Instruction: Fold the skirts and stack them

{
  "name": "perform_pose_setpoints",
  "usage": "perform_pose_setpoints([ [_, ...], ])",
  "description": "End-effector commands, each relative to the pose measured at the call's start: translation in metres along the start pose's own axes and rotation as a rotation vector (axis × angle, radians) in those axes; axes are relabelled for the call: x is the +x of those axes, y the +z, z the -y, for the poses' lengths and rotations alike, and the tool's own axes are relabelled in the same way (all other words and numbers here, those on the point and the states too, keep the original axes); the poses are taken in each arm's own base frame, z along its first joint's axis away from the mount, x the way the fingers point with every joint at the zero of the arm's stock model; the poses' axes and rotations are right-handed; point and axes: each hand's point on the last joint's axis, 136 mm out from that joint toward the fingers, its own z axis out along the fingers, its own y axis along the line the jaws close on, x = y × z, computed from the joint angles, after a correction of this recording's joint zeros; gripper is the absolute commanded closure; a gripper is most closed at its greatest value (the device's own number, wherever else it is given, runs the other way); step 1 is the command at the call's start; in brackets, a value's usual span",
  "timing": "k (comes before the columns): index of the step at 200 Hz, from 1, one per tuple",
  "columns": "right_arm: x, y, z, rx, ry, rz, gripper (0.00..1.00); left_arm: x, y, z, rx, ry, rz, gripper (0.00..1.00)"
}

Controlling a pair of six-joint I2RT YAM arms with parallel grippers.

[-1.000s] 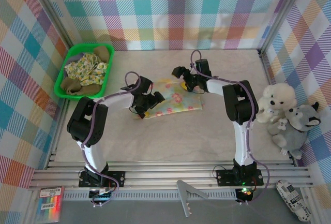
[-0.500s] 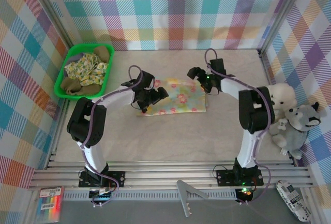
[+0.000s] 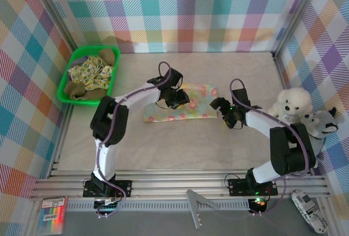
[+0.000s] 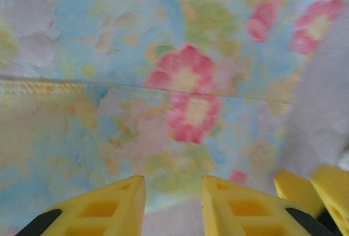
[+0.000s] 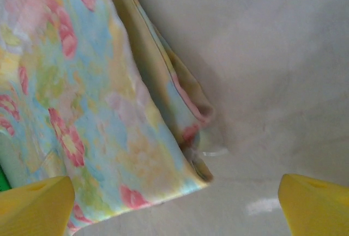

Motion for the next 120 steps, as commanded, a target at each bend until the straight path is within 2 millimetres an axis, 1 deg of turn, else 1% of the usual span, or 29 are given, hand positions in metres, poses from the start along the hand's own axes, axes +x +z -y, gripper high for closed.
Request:
perform_pose_setpoints([
  [1,0.010,-0.002,-0.015,-0.080,0.073,-0.040,0.04,0.008,0.026,-0.016,-0.061,-0.017,-0.071,0.70],
  [18,0.014,0.003,-0.014,-0.090,0.085,-0.046,0.04,0.013,0.043,-0.028,-0.093,-0.031,-0.109,0.73],
  [37,0.015,0.008,-0.015,-0.103,0.094,-0.048,0.04,0.017,0.052,-0.039,-0.117,-0.046,-0.121,0.74],
  [50,0.016,0.012,-0.017,-0.115,0.101,-0.049,0.05,0.020,0.053,-0.048,-0.146,-0.053,-0.123,0.74],
  [68,0.015,0.017,-0.022,-0.137,0.107,-0.043,0.07,0.023,0.054,-0.054,-0.155,-0.057,-0.130,0.74],
  [98,0.010,0.024,-0.032,-0.167,0.105,-0.021,0.09,0.025,0.051,-0.057,-0.161,-0.056,-0.127,0.74],
  [120,0.009,0.032,-0.028,-0.140,0.117,-0.013,0.10,0.025,0.050,-0.056,-0.155,-0.056,-0.130,0.73],
])
